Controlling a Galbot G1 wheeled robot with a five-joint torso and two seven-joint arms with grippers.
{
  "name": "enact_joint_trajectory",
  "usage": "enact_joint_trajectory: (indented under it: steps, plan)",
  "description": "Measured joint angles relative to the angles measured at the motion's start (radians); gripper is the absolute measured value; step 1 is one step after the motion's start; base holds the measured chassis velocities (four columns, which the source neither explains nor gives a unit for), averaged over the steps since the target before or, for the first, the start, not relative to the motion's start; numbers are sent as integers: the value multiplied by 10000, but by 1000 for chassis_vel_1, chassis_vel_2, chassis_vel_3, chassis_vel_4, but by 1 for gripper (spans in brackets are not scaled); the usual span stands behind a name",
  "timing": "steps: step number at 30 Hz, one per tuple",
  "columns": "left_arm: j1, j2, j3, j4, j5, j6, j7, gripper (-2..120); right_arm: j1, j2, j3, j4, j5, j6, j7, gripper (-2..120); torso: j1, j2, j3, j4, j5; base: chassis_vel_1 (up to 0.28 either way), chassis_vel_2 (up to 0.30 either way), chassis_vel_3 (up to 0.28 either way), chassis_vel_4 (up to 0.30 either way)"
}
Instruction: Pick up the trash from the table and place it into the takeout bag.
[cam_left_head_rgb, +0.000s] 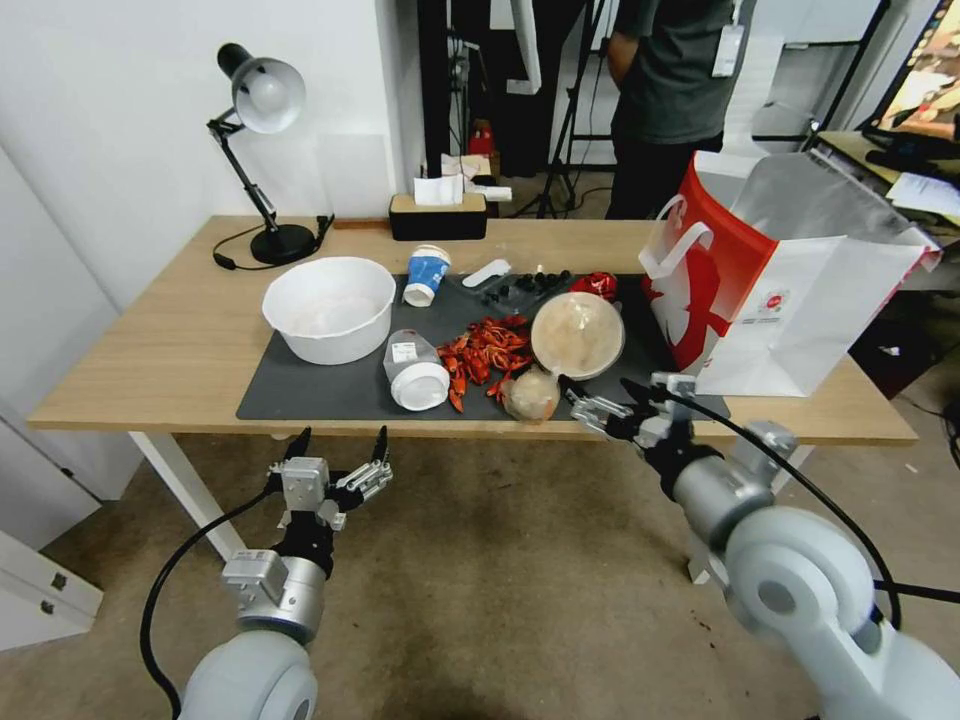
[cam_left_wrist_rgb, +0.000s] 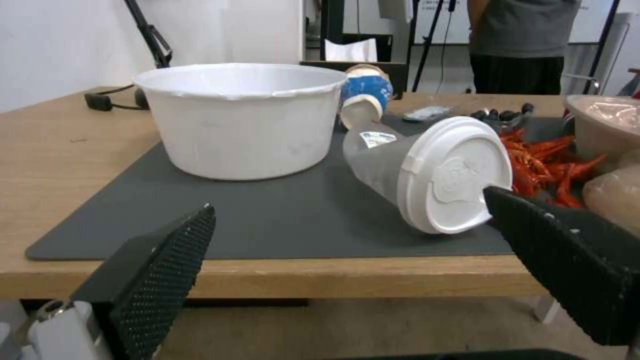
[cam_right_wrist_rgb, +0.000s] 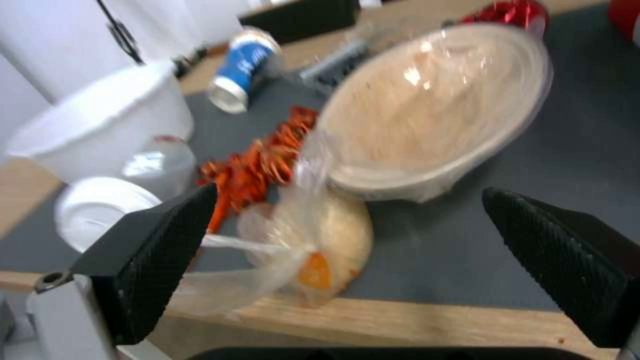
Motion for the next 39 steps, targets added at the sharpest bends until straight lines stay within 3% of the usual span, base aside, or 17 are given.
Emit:
enact_joint_trajectory:
  steps: [16,39]
  plan:
    - [51,-237,-56,263,145,-53,-19,100,2001,1069,-2276,-1517,-212,-622,1897,100,0,0,-1,1,-1,0,0,0,0]
    - [40,-275,-11,394,158,-117,-42,100,2760,1680,-2838,-2654,312,-667,2545,100,-1,1,-1,-1,-1,0,0,0,0]
